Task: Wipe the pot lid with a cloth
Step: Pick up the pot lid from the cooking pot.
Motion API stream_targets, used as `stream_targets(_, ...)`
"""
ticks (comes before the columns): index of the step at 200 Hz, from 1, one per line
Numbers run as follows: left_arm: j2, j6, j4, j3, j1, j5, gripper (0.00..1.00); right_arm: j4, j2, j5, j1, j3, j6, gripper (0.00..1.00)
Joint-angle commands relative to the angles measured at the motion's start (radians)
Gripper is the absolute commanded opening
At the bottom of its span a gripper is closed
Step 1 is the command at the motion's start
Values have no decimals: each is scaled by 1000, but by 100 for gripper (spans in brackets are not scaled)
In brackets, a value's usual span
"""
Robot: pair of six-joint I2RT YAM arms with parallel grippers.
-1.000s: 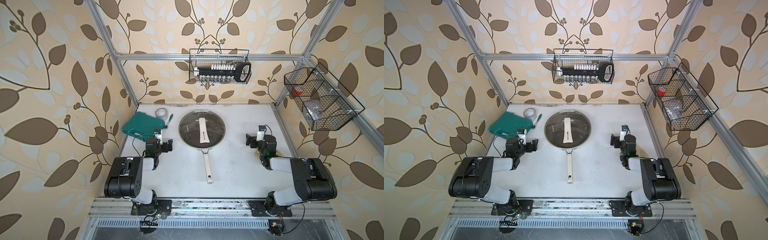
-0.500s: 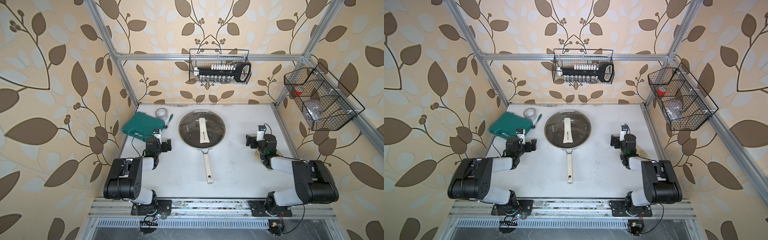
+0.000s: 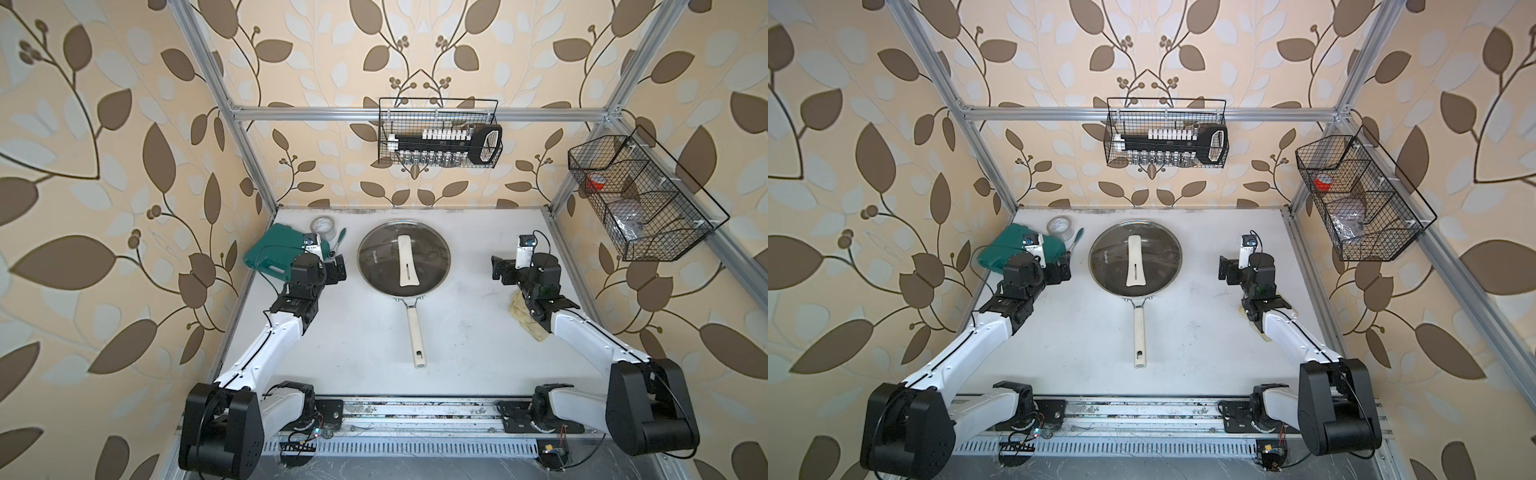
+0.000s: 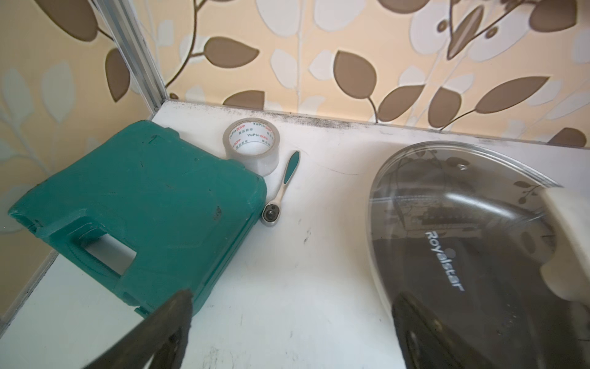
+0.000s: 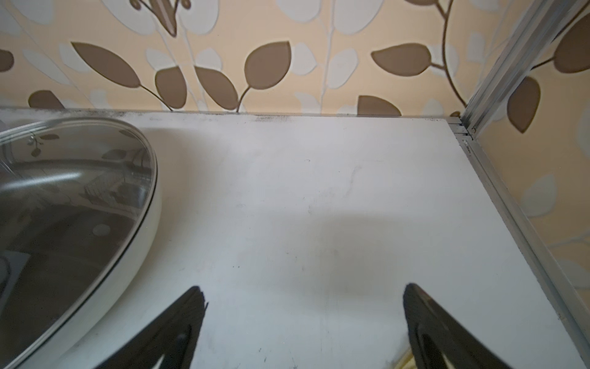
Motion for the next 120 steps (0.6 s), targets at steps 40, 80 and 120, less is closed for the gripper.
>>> stream_targets(40, 91, -374, -518, 341, -140, -190, 99, -433, -150, 44, 7, 127, 172, 96)
stream_targets(80, 203, -392, -595, 476, -251, -208, 99, -581, -263, -7, 10, 154, 235, 96)
stream_targets(120, 400, -397, -717, 683, -386, -257, 99, -653, -367, -138, 26, 139, 209, 96)
